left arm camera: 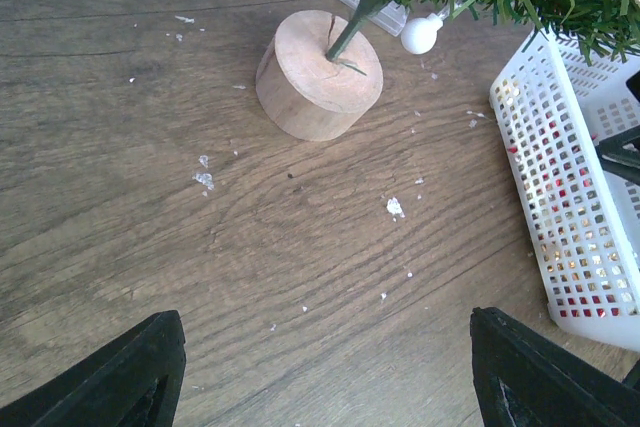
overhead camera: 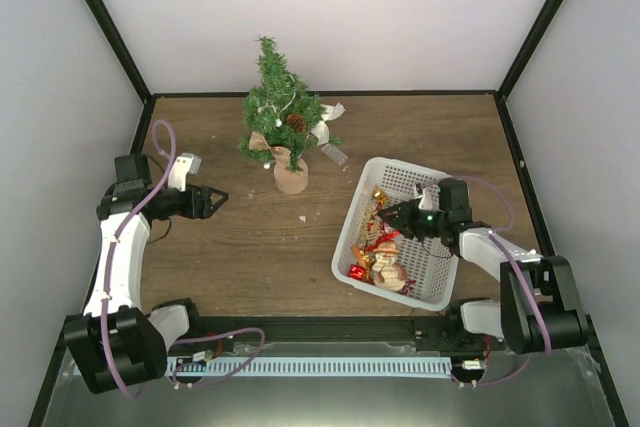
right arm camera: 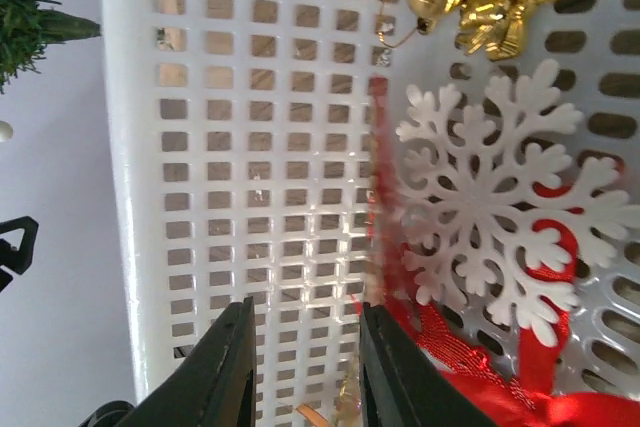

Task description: Decorate the small christmas tree

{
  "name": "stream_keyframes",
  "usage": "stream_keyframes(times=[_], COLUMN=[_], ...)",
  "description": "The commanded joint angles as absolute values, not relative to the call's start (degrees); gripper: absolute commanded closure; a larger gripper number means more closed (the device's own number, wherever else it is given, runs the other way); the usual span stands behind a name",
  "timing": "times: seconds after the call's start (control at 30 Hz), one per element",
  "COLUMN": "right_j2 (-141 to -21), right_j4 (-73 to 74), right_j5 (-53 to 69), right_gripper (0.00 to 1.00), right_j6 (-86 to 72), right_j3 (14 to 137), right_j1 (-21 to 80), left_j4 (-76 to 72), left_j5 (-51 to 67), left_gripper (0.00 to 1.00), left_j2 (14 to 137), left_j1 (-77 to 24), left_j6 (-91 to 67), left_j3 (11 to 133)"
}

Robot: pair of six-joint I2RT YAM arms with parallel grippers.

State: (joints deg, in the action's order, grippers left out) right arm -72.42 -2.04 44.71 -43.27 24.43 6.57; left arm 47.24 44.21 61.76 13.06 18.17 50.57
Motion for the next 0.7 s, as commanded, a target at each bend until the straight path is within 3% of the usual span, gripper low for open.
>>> stream_keyframes(times=[0.0, 0.23, 0.47, 0.67], right_j2=[-72.9, -77.6, -75.2, -77.6], right_j4=[-4.1, -1.0, 17.6, 17.4], right_j5=[46.1, 43.8, 26.9, 32.4], right_gripper=[0.77, 0.77, 0.75, 0.69], right_j6=[-43.2, -40.8, -34.8, -35.1], right_j3=[25.2, 28.1, 35.9, 34.0], right_j1=[6.2, 6.2, 6.4, 7.3], left_j4=[47.4, 47.2, 47.3, 47.5], left_j5=[45.3, 45.1, 45.2, 45.2], left_gripper=[0.22, 0.22, 0.22, 0.22], left_j2=[62.1, 61.5, 62.0, 62.6], left_j1=[12.9, 13.0, 12.9, 12.9], left_j6=[18.5, 18.4, 18.4, 18.5], left_j3=[51.5, 51.3, 51.5, 51.7])
